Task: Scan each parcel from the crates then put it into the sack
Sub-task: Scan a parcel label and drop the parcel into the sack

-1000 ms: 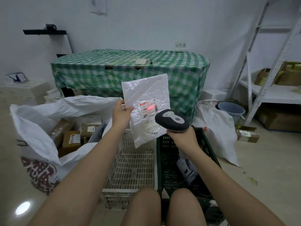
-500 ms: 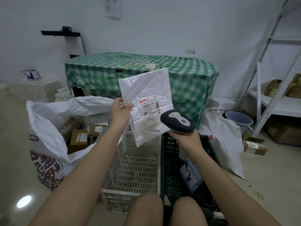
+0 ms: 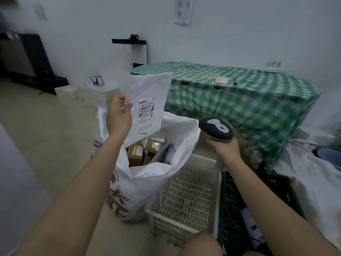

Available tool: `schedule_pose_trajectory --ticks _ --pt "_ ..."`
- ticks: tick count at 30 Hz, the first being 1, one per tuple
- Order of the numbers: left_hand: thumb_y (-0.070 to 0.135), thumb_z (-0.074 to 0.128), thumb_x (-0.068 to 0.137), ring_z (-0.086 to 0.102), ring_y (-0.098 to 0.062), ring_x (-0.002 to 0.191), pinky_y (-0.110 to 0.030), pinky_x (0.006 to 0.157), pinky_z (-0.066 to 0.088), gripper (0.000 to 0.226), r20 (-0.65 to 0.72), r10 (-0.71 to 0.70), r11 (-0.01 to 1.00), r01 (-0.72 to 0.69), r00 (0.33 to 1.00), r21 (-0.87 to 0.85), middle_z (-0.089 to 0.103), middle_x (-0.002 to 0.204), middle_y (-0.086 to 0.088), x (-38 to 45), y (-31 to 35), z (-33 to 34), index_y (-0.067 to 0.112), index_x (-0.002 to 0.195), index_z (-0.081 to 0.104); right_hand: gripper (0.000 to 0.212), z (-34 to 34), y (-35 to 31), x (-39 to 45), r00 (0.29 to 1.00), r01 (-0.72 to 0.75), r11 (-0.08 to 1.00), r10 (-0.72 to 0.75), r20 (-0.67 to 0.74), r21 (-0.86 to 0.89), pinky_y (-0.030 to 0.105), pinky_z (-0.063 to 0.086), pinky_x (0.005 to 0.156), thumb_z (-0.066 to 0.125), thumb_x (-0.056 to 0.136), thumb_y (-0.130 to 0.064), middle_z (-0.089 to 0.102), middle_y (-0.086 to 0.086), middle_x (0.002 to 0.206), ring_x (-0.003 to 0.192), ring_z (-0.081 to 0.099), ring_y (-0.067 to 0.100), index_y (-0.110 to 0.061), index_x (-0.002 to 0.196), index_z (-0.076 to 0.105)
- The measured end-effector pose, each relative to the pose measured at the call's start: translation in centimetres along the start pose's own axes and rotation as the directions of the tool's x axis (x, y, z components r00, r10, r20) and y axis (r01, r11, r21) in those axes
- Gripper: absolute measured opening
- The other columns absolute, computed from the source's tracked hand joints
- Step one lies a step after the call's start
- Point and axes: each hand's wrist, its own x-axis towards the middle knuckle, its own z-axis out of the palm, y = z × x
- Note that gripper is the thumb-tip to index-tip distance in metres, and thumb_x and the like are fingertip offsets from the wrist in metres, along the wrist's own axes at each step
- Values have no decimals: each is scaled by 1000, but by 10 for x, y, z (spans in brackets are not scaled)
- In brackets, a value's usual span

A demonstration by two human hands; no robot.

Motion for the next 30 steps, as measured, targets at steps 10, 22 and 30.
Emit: schedule_pose_trajectory --ticks 10,22,30 --pt "18 65 91 49 -21 122 -27 85 39 41 679 -199 967 31 706 251 50 139 -8 -4 -58 53 14 130 51 46 -21 24 15 996 -82 996 81 -21 -30 36 48 77 73 83 -7 65 15 110 92 59 26 -2 126 59" --pt "12 55 96 58 -2 99 -12 86 46 19 724 199 972 -40 661 -230 62 108 10 -115 30 140 21 112 58 48 -126 80 11 958 -167 986 165 -233 13 39 48 96 74 81 -3 60 15 126 112 57 27 -2 125 57" --pt "16 54 97 57 -12 106 -20 88 43 22 924 41 992 98 381 -85 61 115 -1 -231 21 274 14 119 57 24 -203 157 20 864 -356 935 326 -384 -8 47 47 93 66 86 -1 64 22 112 100 60 33 8 108 61"
